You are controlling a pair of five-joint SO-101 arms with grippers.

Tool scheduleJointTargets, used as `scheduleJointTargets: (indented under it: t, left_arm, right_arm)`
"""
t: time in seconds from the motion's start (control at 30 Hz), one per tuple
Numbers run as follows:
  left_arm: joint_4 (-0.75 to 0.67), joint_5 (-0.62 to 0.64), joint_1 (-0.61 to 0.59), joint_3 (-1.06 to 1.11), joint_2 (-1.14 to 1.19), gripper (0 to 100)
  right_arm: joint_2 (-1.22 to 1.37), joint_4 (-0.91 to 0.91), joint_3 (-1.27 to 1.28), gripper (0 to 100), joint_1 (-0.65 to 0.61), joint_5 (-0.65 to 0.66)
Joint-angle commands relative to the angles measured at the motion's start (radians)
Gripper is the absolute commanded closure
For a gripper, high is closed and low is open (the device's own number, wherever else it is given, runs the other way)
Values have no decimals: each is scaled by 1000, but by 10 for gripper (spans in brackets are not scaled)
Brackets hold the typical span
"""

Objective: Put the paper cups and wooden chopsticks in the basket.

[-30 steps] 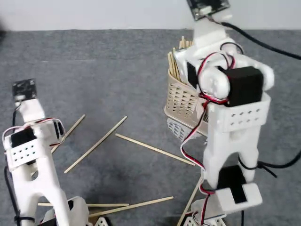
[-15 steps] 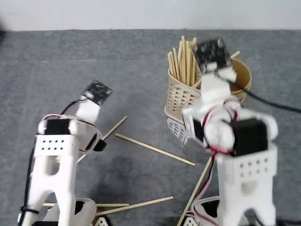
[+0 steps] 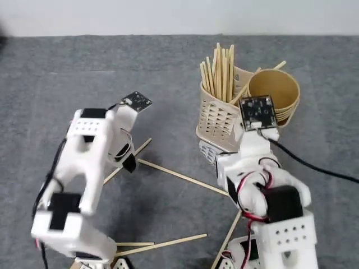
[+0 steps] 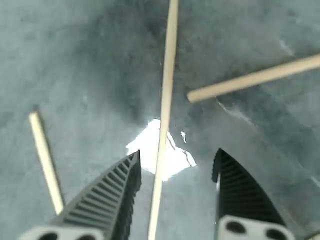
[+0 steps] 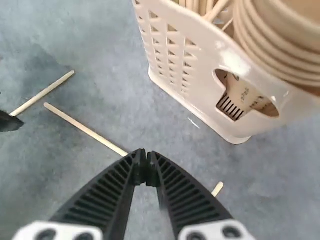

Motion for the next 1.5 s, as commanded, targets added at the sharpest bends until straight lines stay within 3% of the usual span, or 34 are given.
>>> scheduleJointTargets:
  t: [0.0,0.23,0.37,0.43,0.7,0.97,1.1,1.23,1.47]
  left_arm:
    - [-3,-25,5,-122,123,799]
    - [63,-54,6,-251,302,903]
    - [110,-54,21,-283,373,991]
    - [143,-55,28,-292,387,987]
    - [313,-46,21,-400,222,989]
    - [397,66,38,-650,14,989]
    - [431,150,95,-829,-43,989]
    - [417,219,181,-1035,-68,989]
    - [242,377,391,-1319,-68,989]
  right_arm:
    - [-56,-24,9,990,-1,-8]
    - [-81,-25,15,990,10,-9]
    - [-81,-51,15,990,101,-11]
    - [-81,-67,15,990,151,-11]
    - [-82,-84,11,990,216,-12]
    - [-82,-84,9,990,216,-12]
    - [-82,-84,9,990,219,-12]
    - [-84,-120,8,990,315,-25]
    - [-84,-193,9,990,478,-130]
